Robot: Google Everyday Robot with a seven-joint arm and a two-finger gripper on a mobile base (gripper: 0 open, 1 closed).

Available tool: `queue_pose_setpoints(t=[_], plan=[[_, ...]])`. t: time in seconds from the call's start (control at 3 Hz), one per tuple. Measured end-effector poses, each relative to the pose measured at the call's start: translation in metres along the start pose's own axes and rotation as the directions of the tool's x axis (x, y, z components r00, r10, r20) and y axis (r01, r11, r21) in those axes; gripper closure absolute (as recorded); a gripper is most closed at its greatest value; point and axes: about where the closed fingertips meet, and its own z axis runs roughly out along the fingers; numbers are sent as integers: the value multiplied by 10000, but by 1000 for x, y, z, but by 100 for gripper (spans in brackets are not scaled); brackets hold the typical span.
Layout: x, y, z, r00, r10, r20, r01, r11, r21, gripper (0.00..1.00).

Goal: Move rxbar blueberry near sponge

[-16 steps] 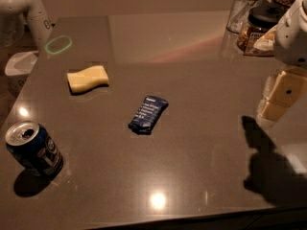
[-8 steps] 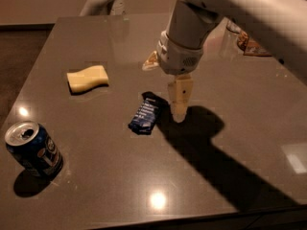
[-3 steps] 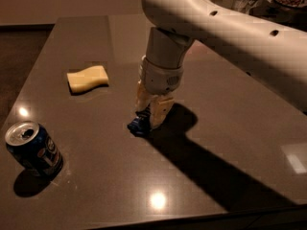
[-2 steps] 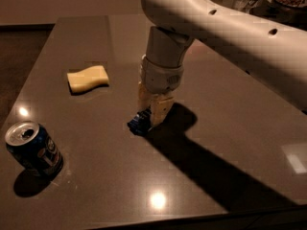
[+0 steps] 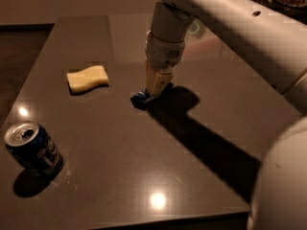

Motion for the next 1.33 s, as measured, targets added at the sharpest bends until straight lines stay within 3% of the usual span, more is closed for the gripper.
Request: queue_pose_setpoints(t=[0.33,1.0,1.33], plan=[[13,-42,-9,9932,1034,538,-1052,9939,319,100],[-6,-97,-16,9655,1830,1851,-2001,9767,779,100],[-23,-106,-18,9524,1975,2324,-2207,9722,783,85]])
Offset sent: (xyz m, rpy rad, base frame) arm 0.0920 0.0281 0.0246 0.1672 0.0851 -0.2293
